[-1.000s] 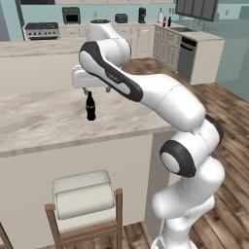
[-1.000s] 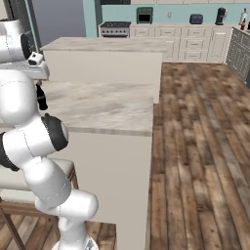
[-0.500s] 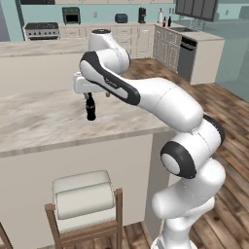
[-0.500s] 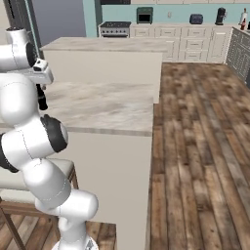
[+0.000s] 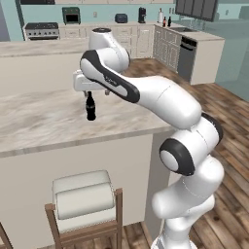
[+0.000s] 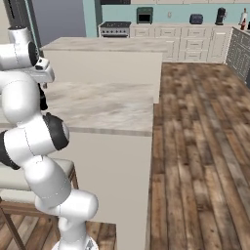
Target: Place the large bottle from the dining counter next to the other large bottle outside the sink, and place the small bottle from the dining counter next to the other small bottle inside the sink.
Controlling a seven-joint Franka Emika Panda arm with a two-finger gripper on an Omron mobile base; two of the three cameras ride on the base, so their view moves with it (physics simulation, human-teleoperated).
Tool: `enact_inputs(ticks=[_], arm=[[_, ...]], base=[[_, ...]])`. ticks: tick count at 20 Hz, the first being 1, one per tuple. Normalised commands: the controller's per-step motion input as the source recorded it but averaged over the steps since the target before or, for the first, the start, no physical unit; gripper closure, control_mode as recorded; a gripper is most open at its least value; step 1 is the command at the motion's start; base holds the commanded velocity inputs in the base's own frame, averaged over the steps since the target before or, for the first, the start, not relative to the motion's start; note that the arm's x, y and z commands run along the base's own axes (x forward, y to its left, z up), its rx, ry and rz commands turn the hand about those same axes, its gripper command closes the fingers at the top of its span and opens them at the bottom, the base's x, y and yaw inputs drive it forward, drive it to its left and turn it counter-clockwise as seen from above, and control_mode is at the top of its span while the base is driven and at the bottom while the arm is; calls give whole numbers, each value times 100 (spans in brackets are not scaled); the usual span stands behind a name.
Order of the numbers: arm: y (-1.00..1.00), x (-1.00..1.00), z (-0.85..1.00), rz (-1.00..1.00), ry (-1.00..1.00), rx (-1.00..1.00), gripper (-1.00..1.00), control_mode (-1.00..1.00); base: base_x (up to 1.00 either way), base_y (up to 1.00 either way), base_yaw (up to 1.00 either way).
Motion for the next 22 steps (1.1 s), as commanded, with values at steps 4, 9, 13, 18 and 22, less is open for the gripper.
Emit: enact_inputs(ticks=[4,9,13,18,22], arm=[[7,0,13,0,3,0,-100,-100],[11,7,-1,0,3,0,-100,-100],[11,17,-13,0,0,0,-100,-100],[7,17,-3,0,0,0,-100,-100],[0,23,0,0,0,0,-100,-100]], base=[[0,0,0],[0,0,0],[0,0,0],[0,0,0],[0,0,0]])
